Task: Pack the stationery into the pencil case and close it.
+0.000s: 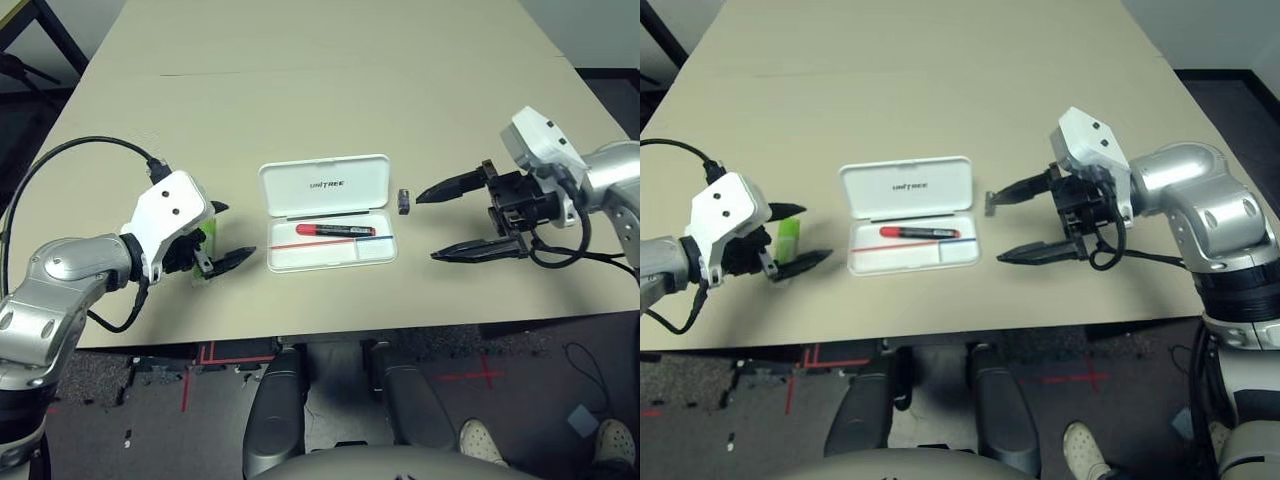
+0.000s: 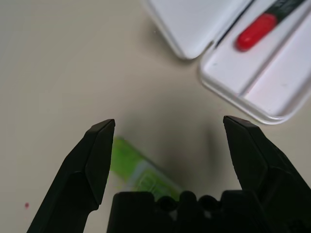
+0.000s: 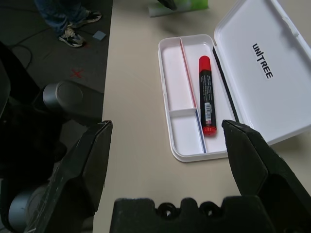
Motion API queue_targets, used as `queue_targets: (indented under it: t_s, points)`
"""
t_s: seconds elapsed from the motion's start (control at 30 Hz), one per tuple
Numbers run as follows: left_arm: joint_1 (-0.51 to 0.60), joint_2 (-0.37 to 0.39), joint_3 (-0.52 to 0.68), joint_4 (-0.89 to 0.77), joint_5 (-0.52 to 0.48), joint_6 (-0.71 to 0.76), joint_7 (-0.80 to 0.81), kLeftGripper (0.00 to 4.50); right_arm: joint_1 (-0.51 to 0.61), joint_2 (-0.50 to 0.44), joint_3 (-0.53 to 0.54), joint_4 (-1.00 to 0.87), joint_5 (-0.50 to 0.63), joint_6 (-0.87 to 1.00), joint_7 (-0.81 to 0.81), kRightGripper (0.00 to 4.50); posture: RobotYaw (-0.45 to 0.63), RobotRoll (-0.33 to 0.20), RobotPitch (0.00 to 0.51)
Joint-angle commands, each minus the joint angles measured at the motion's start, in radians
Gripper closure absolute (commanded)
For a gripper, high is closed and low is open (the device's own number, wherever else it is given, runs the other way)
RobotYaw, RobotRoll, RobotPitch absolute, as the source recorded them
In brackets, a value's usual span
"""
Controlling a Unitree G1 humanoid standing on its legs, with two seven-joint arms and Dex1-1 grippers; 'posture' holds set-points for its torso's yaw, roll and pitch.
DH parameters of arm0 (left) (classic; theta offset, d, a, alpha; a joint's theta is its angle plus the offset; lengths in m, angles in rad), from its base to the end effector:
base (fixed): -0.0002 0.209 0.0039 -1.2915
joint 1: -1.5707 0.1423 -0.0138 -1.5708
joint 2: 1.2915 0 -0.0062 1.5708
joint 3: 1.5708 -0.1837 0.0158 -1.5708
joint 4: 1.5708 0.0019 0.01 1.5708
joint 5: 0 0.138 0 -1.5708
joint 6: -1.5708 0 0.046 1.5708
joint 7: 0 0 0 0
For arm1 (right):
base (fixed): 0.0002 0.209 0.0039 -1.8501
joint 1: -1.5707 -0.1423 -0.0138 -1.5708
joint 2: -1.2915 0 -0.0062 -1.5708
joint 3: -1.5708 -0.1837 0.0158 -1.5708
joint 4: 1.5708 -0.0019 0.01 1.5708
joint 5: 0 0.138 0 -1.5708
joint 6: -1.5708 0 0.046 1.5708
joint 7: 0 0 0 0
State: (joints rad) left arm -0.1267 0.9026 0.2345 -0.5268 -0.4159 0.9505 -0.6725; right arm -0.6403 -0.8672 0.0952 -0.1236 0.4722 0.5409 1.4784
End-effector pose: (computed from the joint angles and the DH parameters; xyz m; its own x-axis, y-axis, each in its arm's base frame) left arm 0.1945 0.2651 0.1989 0.7857 -0.3997 -0.4721 0.5644 0.7756 0.2827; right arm 0.2706 -0.2316 0.2409 0.0459 0.9037 -0.4256 -0.9859 -0.0278 -0.1653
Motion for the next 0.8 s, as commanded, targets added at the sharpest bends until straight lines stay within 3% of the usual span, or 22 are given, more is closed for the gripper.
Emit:
queue_targets:
  t_s: [0.03,0.33,0.5,0.8]
  points:
    - [-0.048,-0.074,0.082,-0.078,-0.059,0.24,0.115,0.0,0.011,0.005,-0.002,-0.022,0.012,0.0,-0.016,0.02,0.12,0.0,0.23]
    - [-0.139,-0.288,0.156,-0.17,-0.015,0.595,0.351,0.0,-0.002,0.039,0.027,0.018,-0.016,-0.042,-0.027,0.02,0.14,0.0,0.234]
    - [-0.144,-0.399,0.173,-0.192,0.043,0.661,0.454,0.0,-0.006,0.05,0.031,0.024,-0.022,-0.052,-0.032,0.02,0.14,0.0,0.236]
    - [-0.118,-0.452,0.158,-0.186,0.108,0.661,0.522,0.0,0.003,0.054,0.026,0.017,-0.026,-0.057,-0.05,0.02,0.12,0.0,0.239]
